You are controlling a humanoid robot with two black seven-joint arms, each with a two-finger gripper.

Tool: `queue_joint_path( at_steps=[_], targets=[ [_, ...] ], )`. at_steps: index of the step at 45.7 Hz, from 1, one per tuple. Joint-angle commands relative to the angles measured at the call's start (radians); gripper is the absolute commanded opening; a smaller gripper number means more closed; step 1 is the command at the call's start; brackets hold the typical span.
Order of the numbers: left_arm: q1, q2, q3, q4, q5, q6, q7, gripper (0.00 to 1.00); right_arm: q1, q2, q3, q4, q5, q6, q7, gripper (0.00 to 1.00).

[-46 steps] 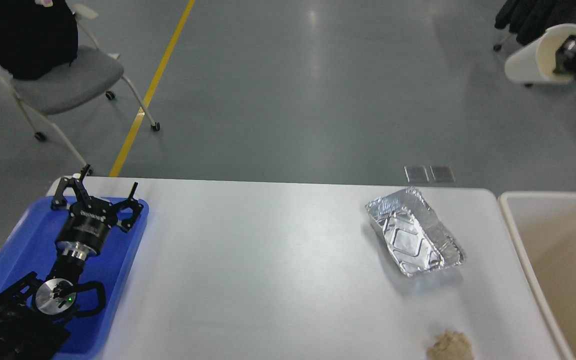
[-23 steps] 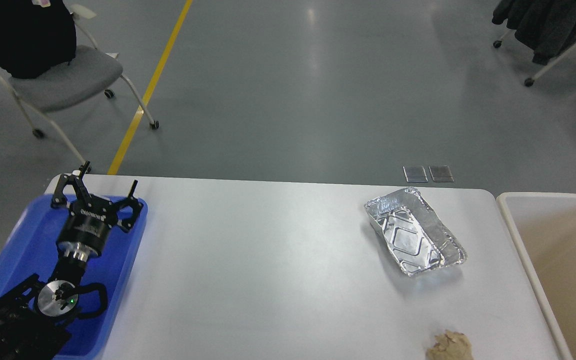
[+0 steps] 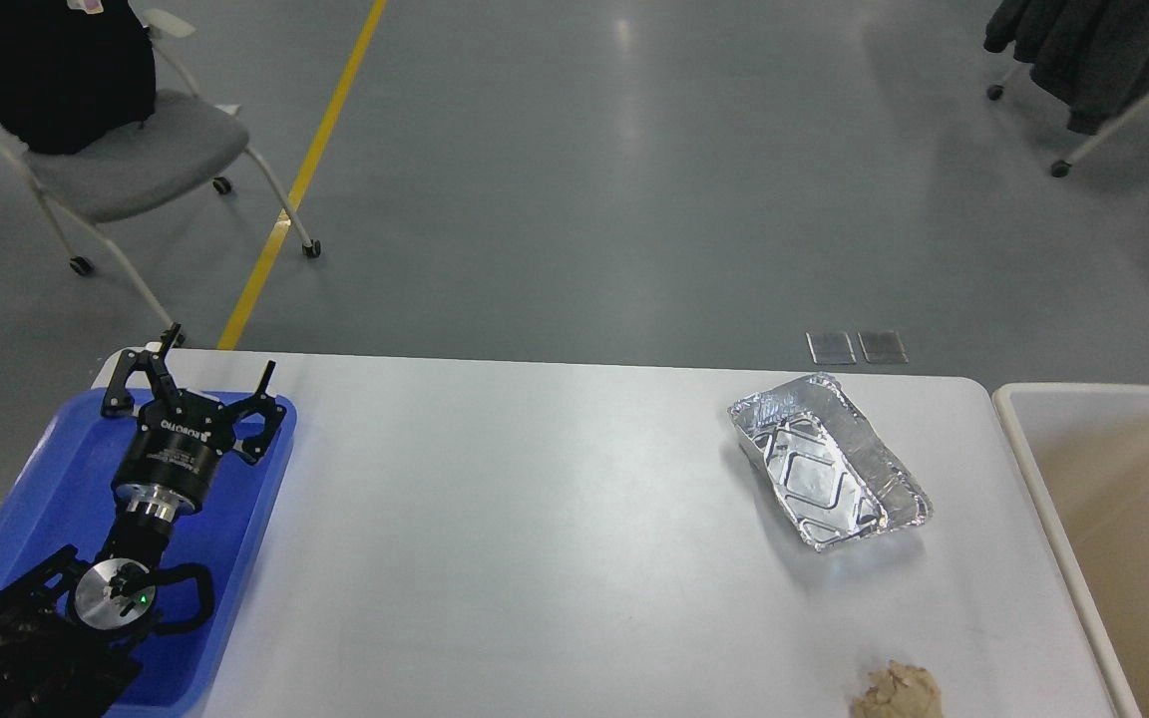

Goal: Tidy desktop

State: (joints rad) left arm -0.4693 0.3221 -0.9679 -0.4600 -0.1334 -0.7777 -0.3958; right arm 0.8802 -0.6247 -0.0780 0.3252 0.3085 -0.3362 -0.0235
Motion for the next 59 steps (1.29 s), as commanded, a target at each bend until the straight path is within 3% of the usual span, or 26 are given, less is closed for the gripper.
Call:
queue_joint_path(
  at_steps=[1, 18, 22, 25, 28, 32, 38, 39, 54, 59],
  targets=[
    [0.0, 0.0, 0.0, 0.0, 0.0, 0.0, 0.0, 0.99, -0.159, 0.048, 0.095, -0.204, 0.001, 0.227, 0.007, 0.0],
    [0.0, 0.002, 0.0, 0.001, 0.0, 0.0, 0.0, 0.99, -0.262, 0.049, 0.168, -0.218, 0.001, 0.293, 0.008, 0.0],
    [0.0, 0.002, 0.0, 0.001, 0.0, 0.0, 0.0, 0.99, -0.285, 0.049, 0.173, -0.219, 0.004, 0.298, 0.008, 0.1],
    [0.0, 0.002, 0.0, 0.0, 0.0, 0.0, 0.0, 0.99, -0.303, 0.049, 0.178, -0.219, 0.004, 0.299, 0.008, 0.22],
    [0.0, 0.002, 0.0, 0.001, 0.001, 0.0, 0.0, 0.99, -0.316, 0.049, 0.178, -0.219, 0.004, 0.305, 0.008, 0.27],
    [0.0, 0.002, 0.0, 0.001, 0.0, 0.0, 0.0, 0.99, -0.326, 0.049, 0.178, -0.219, 0.004, 0.31, 0.008, 0.44],
    [0.0, 0.002, 0.0, 0.0, 0.001, 0.0, 0.0, 0.99, -0.33, 0.049, 0.178, -0.219, 0.004, 0.312, 0.008, 0.95],
    [0.0, 0.002, 0.0, 0.001, 0.0, 0.001, 0.0, 0.99, -0.33, 0.049, 0.178, -0.219, 0.004, 0.312, 0.008, 0.99],
    [0.0, 0.002, 0.0, 0.0, 0.001, 0.0, 0.0, 0.99, -0.313, 0.04, 0.167, -0.212, -0.002, 0.335, 0.007, 1.0],
    [-0.002, 0.002, 0.0, 0.0, 0.001, 0.0, 0.0, 0.99, -0.277, 0.036, 0.159, -0.212, -0.003, 0.39, 0.004, 1.0]
  ],
)
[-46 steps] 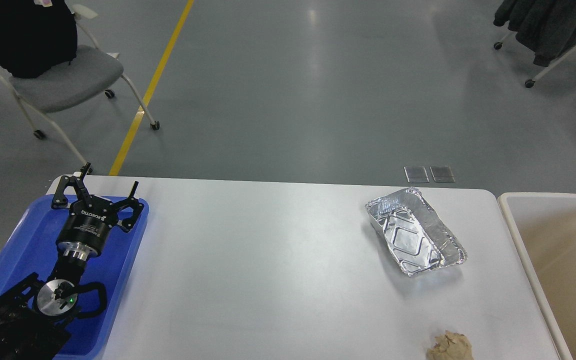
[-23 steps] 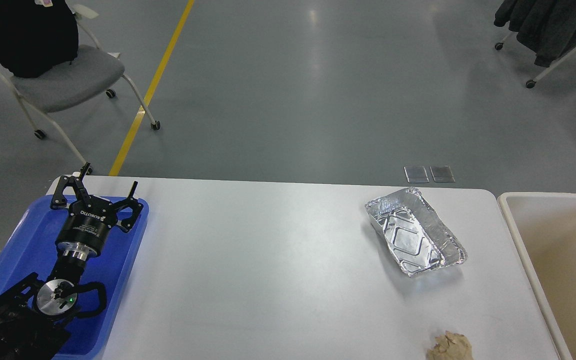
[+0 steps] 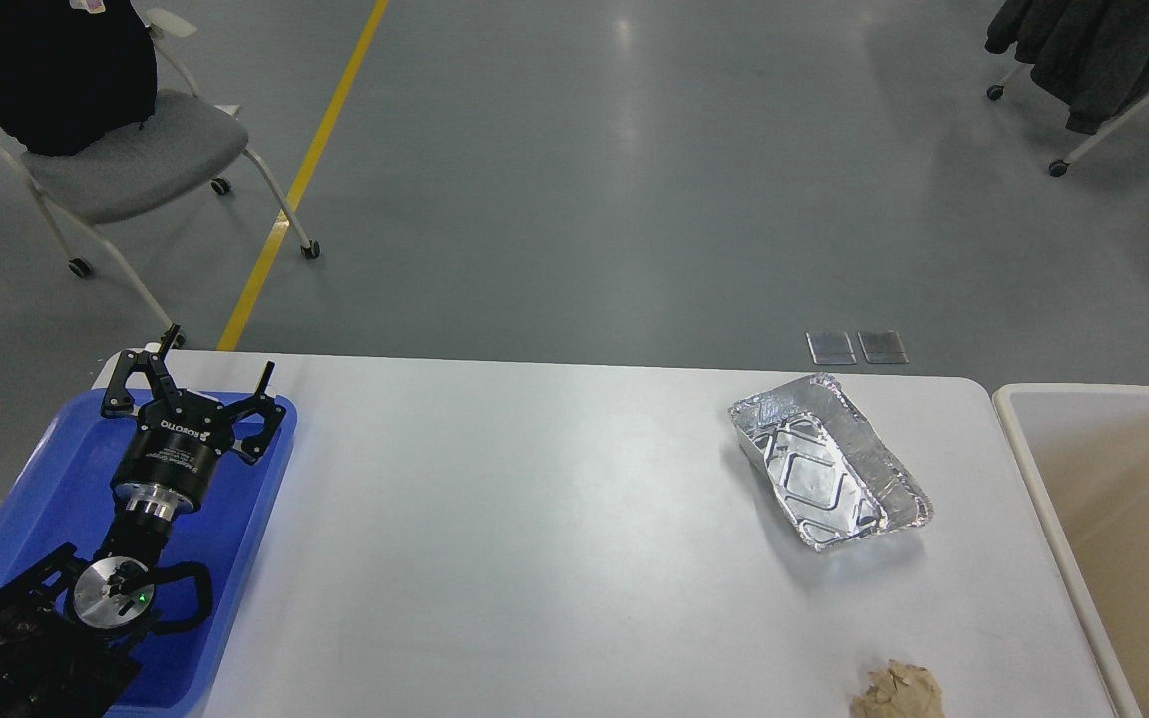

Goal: Tidy desktop

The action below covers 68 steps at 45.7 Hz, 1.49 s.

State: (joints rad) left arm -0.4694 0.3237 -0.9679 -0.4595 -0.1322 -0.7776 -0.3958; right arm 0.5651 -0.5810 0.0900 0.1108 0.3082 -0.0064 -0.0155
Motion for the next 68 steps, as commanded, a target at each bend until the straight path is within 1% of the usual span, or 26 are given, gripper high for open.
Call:
queue_joint_path(
  at_steps=[1, 4, 8, 14, 17, 19, 21, 28, 30, 34, 36, 41, 47, 55, 68],
  targets=[
    [-0.002, 0.0, 0.002, -0.001, 0.0, 0.0, 0.0, 0.99, 0.041, -0.008, -0.009, 0.003, -0.006, 0.077, -0.004, 1.0],
    [-0.002, 0.0, 0.002, -0.001, 0.0, 0.0, 0.0, 0.99, 0.052, -0.011, -0.009, 0.004, -0.03, 0.138, -0.006, 1.0],
    [0.0, 0.0, 0.002, -0.001, 0.0, 0.0, 0.0, 0.99, 0.084, -0.036, -0.007, 0.006, -0.073, 0.189, -0.004, 1.0],
    [0.0, 0.0, 0.002, -0.001, 0.0, 0.0, 0.0, 0.99, 0.131, -0.077, -0.007, 0.018, -0.107, 0.244, -0.006, 1.0],
    [-0.002, 0.0, 0.002, -0.001, 0.0, 0.0, 0.0, 0.99, 0.188, -0.118, -0.007, 0.055, -0.136, 0.258, -0.009, 1.0],
    [0.0, 0.0, 0.002, -0.001, 0.0, 0.0, 0.0, 0.99, 0.219, -0.144, -0.007, 0.091, -0.159, 0.258, -0.011, 1.0],
    [0.0, 0.0, 0.002, -0.001, 0.0, 0.0, 0.0, 0.99, 0.268, -0.2, -0.009, 0.174, -0.207, 0.255, -0.012, 1.0],
    [0.0, 0.0, 0.002, -0.001, 0.0, 0.0, 0.0, 0.99, 0.395, -0.333, -0.01, 0.424, -0.356, 0.223, -0.018, 1.0],
    [0.0, 0.0, 0.002, -0.001, 0.0, 0.0, 0.0, 0.99, 0.435, -0.365, -0.013, 0.492, -0.389, 0.204, -0.026, 1.0],
    [0.0, 0.0, 0.002, -0.001, 0.0, 0.0, 0.002, 0.99, 0.522, -0.401, -0.052, 0.604, -0.434, 0.169, -0.058, 1.0],
    [0.0, 0.0, 0.002, -0.001, 0.0, 0.0, 0.002, 0.99, 0.579, -0.401, -0.093, 0.645, -0.445, 0.16, -0.07, 1.0],
    [0.0, 0.0, 0.002, -0.001, 0.0, 0.0, 0.0, 0.99, 0.741, -0.401, -0.254, 0.733, -0.445, 0.115, -0.07, 1.0],
    [0.0, -0.002, 0.002, -0.001, 0.0, 0.0, 0.002, 0.99, 0.929, -0.37, -0.464, 0.837, -0.431, 0.08, -0.069, 1.0],
    [0.0, 0.0, 0.002, -0.001, 0.0, 0.0, 0.002, 0.99, 1.162, -0.269, -0.693, 0.952, -0.417, 0.059, -0.069, 1.0],
    [0.0, -0.002, 0.002, -0.001, 0.0, 0.0, 0.002, 0.99, 1.435, -0.085, -0.966, 1.107, -0.383, 0.063, -0.066, 1.0]
  ],
)
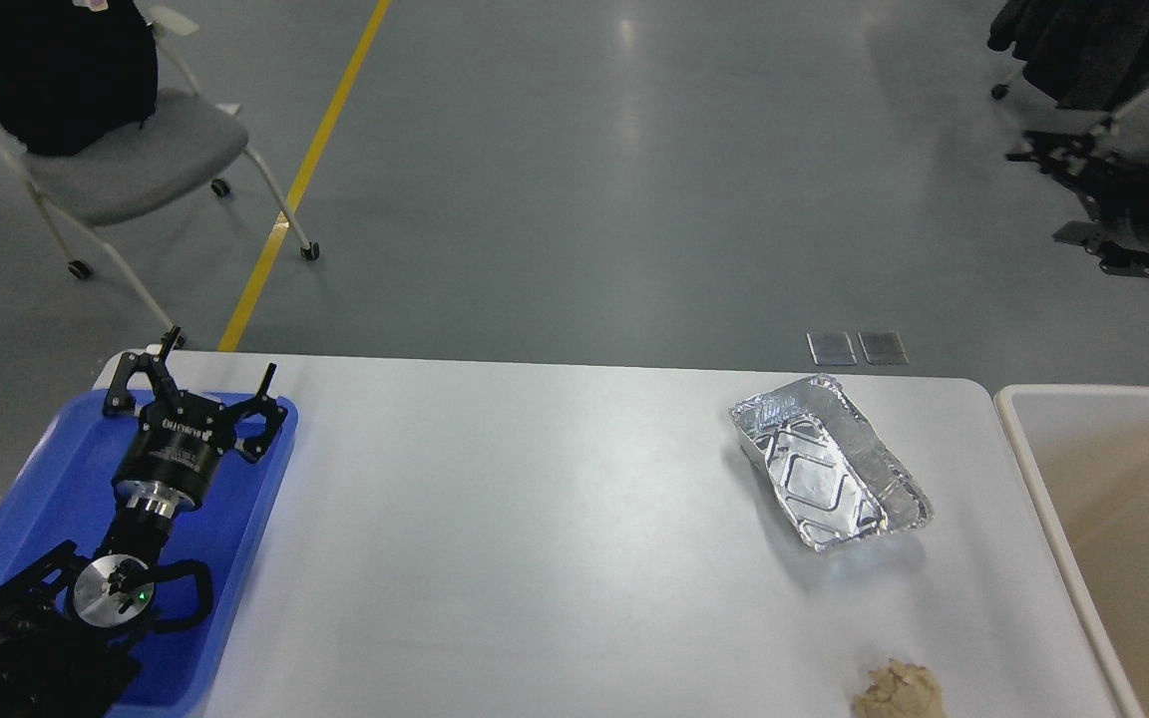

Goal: Tidy desktop
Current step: 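Bring the open right gripper down over the foil tray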

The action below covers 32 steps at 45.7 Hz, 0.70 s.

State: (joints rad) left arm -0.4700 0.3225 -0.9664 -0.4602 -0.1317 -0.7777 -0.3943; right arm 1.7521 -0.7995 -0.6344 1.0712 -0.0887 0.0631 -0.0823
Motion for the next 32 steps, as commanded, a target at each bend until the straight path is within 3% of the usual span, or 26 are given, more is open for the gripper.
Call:
queue_joint_path(
  at_steps=[1, 16, 32],
  targets=[
    [0.001, 0.0, 0.0, 0.0, 0.0, 0.0, -0.001, 0.99, 0.268, 0.149, -0.258, 0.16, 0.015, -0.006, 0.001, 1.0],
    [0.001, 0.0, 0.0, 0.0, 0.0, 0.0, -0.002, 0.99, 0.475, 0.358, -0.358, 0.426, 0.017, 0.001, 0.003, 1.0],
    [0.001, 0.0, 0.0, 0.0, 0.0, 0.0, 0.0, 0.99, 0.488, 0.62, -0.36, 0.473, 0.05, 0.012, 0.004, 1.0]
  ],
)
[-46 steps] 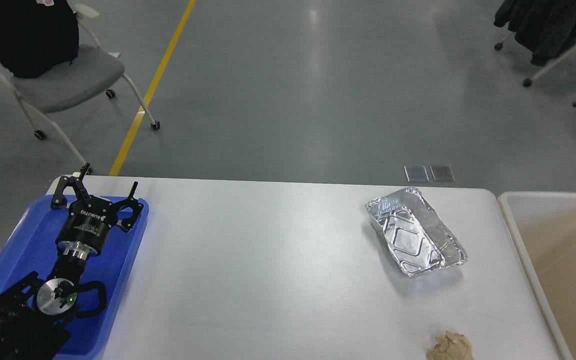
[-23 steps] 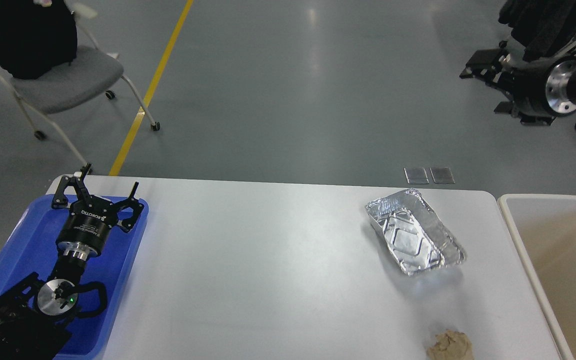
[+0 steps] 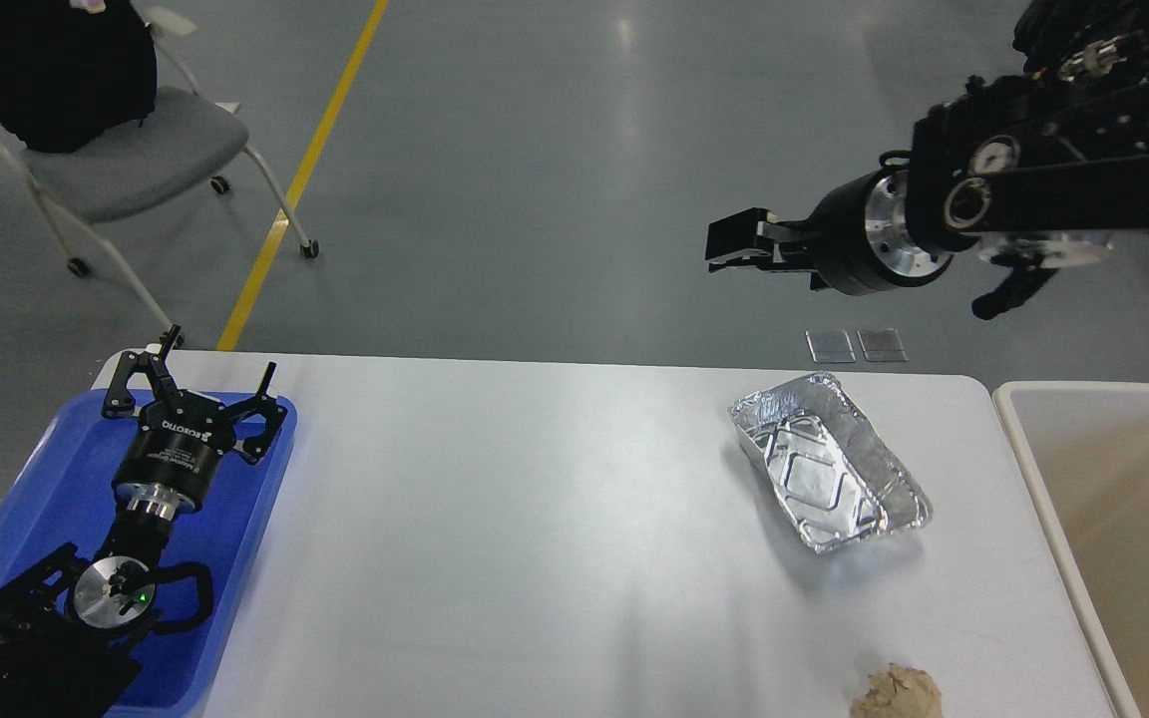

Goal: Tidy desktop
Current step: 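Bring the open right gripper down over the foil tray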

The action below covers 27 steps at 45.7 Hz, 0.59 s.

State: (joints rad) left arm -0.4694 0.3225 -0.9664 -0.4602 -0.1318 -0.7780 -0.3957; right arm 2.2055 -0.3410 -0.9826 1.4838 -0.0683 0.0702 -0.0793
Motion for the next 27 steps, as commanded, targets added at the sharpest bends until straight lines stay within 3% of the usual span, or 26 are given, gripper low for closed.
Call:
queue_joint_path(
  at_steps=[1, 12, 27],
  targets=[
    [0.0, 0.0, 0.0, 0.0, 0.0, 0.0, 0.001, 0.99, 0.034, 0.172, -0.008, 0.066, 0.038, 0.005, 0.001, 1.0],
    [0.001, 0.001, -0.002, 0.0, 0.0, -0.001, 0.001, 0.99, 0.002, 0.195, -0.016, 0.073, 0.038, 0.134, -0.001, 1.0],
    [0.005, 0.003, -0.003, 0.0, 0.0, -0.001, 0.001, 0.99, -0.055, 0.177, -0.119, 0.072, 0.032, 0.166, -0.001, 1.0]
  ],
)
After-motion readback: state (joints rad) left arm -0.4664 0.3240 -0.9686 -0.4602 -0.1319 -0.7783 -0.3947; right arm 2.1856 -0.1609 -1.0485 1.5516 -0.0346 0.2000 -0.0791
